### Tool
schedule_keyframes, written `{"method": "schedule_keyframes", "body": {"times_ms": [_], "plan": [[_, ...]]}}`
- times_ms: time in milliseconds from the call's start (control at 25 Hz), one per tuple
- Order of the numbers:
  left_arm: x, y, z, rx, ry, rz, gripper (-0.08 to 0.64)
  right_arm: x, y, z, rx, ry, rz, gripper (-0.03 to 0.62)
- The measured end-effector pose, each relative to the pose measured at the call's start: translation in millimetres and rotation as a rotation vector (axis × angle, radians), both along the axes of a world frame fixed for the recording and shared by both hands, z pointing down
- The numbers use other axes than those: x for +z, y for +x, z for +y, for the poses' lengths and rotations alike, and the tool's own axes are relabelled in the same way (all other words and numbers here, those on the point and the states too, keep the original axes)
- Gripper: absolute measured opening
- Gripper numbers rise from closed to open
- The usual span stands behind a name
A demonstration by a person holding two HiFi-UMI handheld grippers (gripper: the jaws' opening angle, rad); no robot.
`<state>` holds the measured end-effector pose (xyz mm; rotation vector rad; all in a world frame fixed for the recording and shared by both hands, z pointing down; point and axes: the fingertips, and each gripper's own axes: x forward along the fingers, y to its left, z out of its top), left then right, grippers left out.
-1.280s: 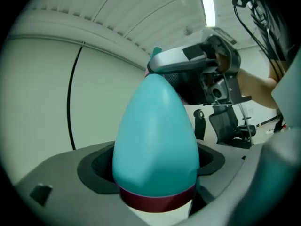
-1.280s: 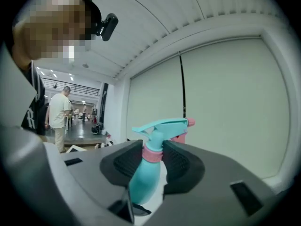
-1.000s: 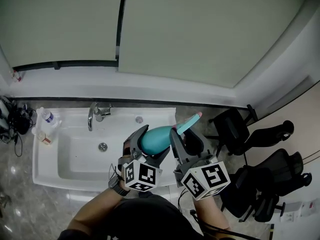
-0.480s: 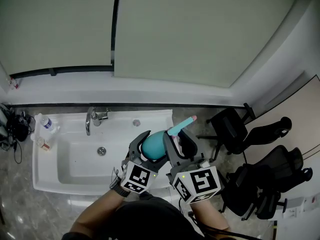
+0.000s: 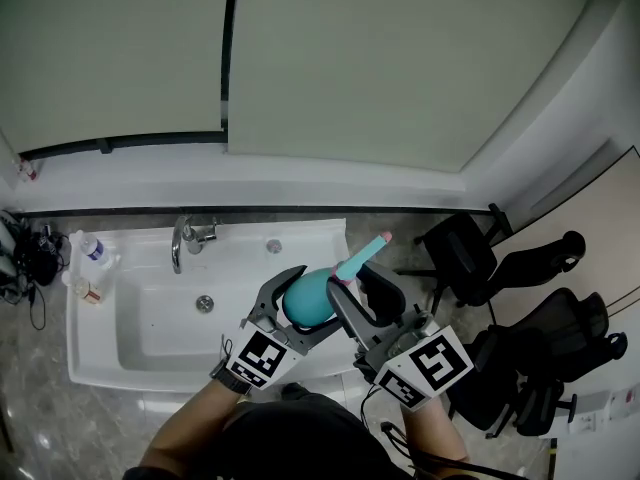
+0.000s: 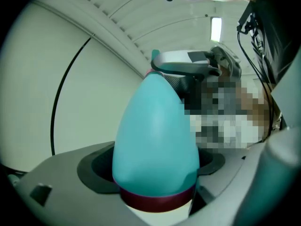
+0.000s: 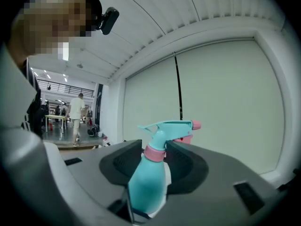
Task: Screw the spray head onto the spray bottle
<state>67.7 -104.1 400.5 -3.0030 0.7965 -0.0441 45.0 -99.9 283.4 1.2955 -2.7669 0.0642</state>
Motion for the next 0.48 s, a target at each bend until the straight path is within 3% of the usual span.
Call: {"method": "schedule_keyframes", "body": {"times_ms": [240,360,480], "plan": [[-8,-8,4,0.096,0.008,0.043,0.449,-3,-7,7,-0.114,-0.010,0.042,0.140],[-5,-9,-2,0.061,0.013,0.012,0.449,-3,-10,6,-0.085,0.010,0.132,0.140],[-1,-7,-9,0.000,0.048,-0.050,0.449,-1,-8,0,0.006,0.031,0.257,0.140]]}}
